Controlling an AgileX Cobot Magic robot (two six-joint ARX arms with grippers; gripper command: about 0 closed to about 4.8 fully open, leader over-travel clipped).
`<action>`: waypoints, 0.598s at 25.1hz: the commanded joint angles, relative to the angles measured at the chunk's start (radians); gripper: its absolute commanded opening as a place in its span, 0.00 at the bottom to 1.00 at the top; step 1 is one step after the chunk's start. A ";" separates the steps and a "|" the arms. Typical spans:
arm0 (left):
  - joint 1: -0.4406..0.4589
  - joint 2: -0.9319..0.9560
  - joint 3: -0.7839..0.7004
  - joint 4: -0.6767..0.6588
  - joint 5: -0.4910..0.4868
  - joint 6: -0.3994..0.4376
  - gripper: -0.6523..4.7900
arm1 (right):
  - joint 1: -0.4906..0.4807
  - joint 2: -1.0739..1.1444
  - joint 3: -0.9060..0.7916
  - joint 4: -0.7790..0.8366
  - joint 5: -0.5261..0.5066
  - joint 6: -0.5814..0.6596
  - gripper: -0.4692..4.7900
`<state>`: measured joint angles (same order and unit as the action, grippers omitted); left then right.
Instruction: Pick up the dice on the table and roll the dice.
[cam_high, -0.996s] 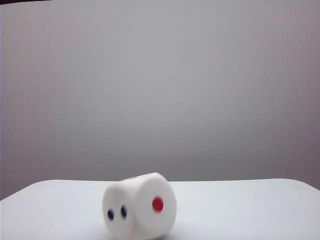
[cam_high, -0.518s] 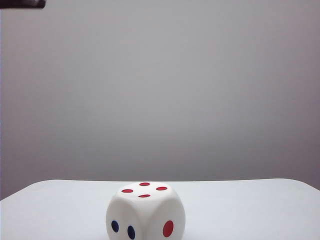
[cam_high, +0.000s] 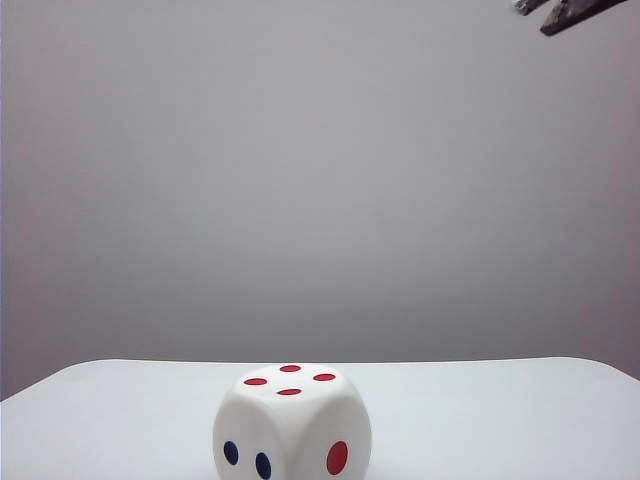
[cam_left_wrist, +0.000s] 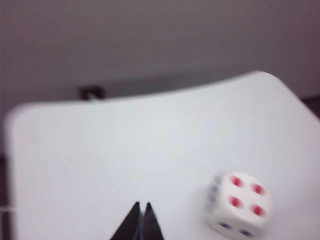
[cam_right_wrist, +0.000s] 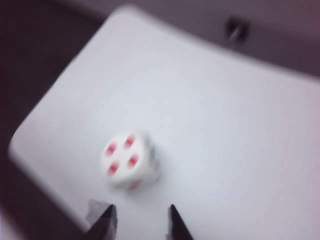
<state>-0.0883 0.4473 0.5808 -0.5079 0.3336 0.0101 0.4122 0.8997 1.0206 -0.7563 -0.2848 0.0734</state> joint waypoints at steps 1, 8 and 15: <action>0.000 -0.038 0.001 0.052 -0.101 0.031 0.11 | 0.001 -0.072 -0.063 0.168 0.120 0.037 0.27; 0.000 -0.116 -0.064 0.167 -0.175 0.019 0.11 | 0.001 -0.352 -0.316 0.441 0.319 0.052 0.15; 0.000 -0.215 -0.200 0.298 -0.171 -0.035 0.11 | -0.039 -0.577 -0.492 0.546 0.451 0.065 0.09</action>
<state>-0.0883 0.2508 0.3981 -0.2546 0.1570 -0.0132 0.3874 0.3473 0.5434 -0.2512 0.1390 0.1257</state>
